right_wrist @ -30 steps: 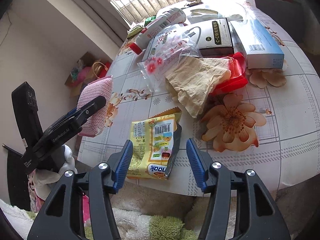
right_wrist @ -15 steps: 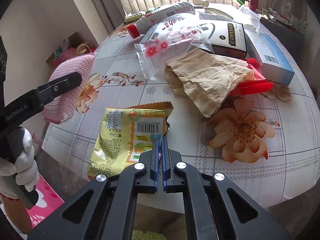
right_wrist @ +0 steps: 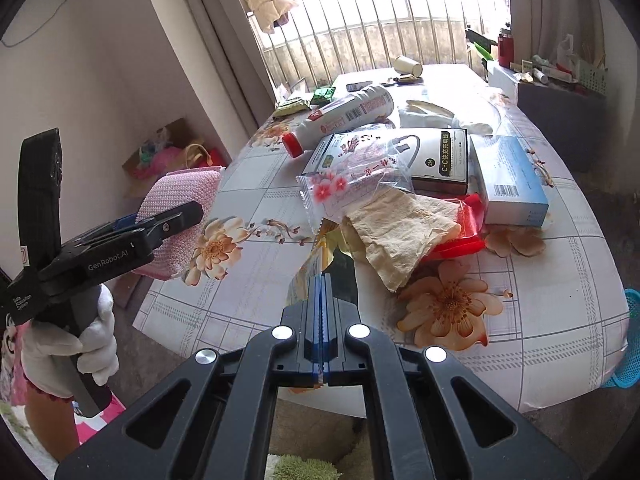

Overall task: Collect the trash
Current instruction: 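Grasp the pink knitted pad with the left tool while the right tool approaches the yellow snack pack, then grasp the yellow snack pack with the right tool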

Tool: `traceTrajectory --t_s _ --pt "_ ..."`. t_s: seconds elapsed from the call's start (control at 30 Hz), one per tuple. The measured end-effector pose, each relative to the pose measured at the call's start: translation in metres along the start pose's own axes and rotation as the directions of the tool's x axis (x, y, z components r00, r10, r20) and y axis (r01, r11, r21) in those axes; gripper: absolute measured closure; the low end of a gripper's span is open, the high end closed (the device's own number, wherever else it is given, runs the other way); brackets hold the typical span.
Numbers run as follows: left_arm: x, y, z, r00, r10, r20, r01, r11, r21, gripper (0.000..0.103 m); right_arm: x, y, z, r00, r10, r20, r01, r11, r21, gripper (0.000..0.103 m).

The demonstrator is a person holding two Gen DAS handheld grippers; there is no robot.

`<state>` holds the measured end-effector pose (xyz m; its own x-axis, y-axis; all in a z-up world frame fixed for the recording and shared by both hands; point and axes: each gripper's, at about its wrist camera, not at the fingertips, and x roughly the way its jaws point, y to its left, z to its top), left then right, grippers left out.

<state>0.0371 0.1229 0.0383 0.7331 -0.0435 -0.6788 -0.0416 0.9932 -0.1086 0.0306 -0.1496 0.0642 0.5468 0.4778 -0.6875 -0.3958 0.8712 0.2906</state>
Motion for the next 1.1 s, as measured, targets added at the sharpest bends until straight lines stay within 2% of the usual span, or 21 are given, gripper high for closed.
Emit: traceTrajectory --t_s 0.17,0.3,0.43,0.5,0.53,0.57,0.63,0.77,0.9,1.03,1.07,1.1 --pt "-0.009 -0.032 0.014 0.999 -0.034 0.034 0.032 0.997 0.076 0.026 -0.032 -0.022 0.001 0.996 -0.020 0.085 0.016 0.999 0.041 0.102" --pt "-0.007 -0.062 0.022 0.994 -0.106 0.022 0.102 0.988 0.117 0.026 -0.053 -0.047 -0.003 0.989 -0.060 0.136 0.047 0.994 0.094 0.102" --pt "0.004 -0.087 0.021 0.989 -0.149 -0.020 0.150 0.979 0.141 0.026 -0.061 -0.087 -0.018 0.993 0.017 0.117 -0.040 0.980 0.194 0.102" --pt "0.009 -0.094 0.020 0.986 -0.164 -0.038 0.168 0.976 0.141 0.026 -0.063 -0.099 -0.029 0.995 0.029 0.094 -0.047 0.979 0.198 0.100" --pt "0.011 -0.097 0.018 0.985 -0.165 -0.044 0.170 0.975 0.144 0.026 -0.062 -0.103 -0.035 0.997 0.013 0.079 -0.028 0.981 0.190 0.095" --pt "0.013 -0.099 0.017 0.985 -0.165 -0.049 0.170 0.974 0.147 0.026 -0.060 -0.106 -0.041 0.999 0.005 0.052 -0.014 0.984 0.178 0.076" --pt "0.019 -0.100 0.015 0.985 -0.164 -0.063 0.171 0.974 0.147 0.026 -0.051 -0.112 -0.054 1.000 0.017 -0.008 -0.015 0.983 0.185 0.045" --pt "0.028 -0.098 0.009 0.983 -0.160 -0.093 0.172 0.976 0.131 0.026 -0.020 -0.129 -0.081 0.979 0.166 -0.115 -0.122 0.940 0.317 0.045" --pt "0.036 -0.095 0.005 0.980 -0.159 -0.116 0.173 0.978 0.118 0.026 0.005 -0.144 -0.094 0.947 0.298 -0.120 -0.209 0.855 0.475 0.045" --pt "0.039 -0.090 0.006 0.981 -0.154 -0.119 0.167 0.980 0.110 0.026 0.021 -0.142 -0.092 0.935 0.328 -0.136 -0.217 0.831 0.512 0.047" --pt "0.040 -0.089 0.007 0.981 -0.153 -0.118 0.166 0.981 0.105 0.026 0.022 -0.140 -0.092 0.936 0.325 -0.138 -0.213 0.832 0.513 0.056" --pt "0.040 -0.088 0.007 0.981 -0.153 -0.119 0.165 0.981 0.100 0.026 0.022 -0.139 -0.092 0.936 0.320 -0.144 -0.205 0.833 0.514 0.058"
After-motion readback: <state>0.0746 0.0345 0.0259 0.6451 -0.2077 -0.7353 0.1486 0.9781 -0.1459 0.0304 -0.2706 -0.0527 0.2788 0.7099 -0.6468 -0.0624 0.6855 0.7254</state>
